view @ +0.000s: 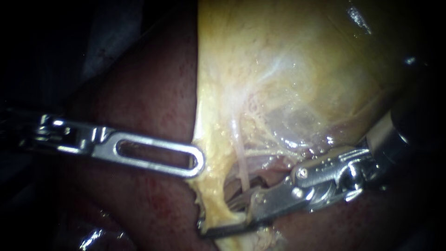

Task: Going back first clip left tube

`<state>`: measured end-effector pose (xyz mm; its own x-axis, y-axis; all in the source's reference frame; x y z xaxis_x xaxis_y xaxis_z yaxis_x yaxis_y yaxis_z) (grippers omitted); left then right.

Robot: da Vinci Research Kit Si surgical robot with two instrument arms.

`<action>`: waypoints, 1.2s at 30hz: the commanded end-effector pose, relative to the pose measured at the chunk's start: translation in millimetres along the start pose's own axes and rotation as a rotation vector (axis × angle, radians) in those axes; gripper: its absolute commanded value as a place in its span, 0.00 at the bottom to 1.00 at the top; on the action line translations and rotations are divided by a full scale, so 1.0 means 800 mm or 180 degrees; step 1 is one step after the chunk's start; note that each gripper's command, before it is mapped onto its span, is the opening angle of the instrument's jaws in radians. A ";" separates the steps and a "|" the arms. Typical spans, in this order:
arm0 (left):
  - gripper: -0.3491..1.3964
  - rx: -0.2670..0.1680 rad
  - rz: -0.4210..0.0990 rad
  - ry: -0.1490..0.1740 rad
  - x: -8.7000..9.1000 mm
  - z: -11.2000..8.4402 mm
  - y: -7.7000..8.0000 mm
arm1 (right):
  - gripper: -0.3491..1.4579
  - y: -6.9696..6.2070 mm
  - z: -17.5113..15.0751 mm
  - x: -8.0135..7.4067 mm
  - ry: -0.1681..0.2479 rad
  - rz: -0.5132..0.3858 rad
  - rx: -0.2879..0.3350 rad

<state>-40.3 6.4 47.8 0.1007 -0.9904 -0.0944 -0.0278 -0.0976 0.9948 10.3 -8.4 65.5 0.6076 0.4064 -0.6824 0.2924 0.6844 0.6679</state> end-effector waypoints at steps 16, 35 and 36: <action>0.00 -0.0002 0.0001 -0.0002 0.0000 0.0000 0.0000 | 0.08 -0.0001 0.0001 0.0001 -0.0002 -0.0004 0.0004; 0.00 -0.0002 0.0001 -0.0002 0.0000 0.0000 0.0000 | 0.46 0.0003 -0.0016 0.0019 0.0111 -0.0107 -0.0255; 0.00 -0.0002 0.0001 -0.0002 0.0000 0.0000 0.0000 | 0.46 0.0003 -0.0017 0.0019 0.0111 -0.0106 -0.0254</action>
<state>-40.3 6.4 47.8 0.1000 -0.9905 -0.0940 -0.0271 -0.0971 0.9949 10.2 -6.9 64.2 0.5720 0.4027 -0.7146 0.2512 0.7434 0.6199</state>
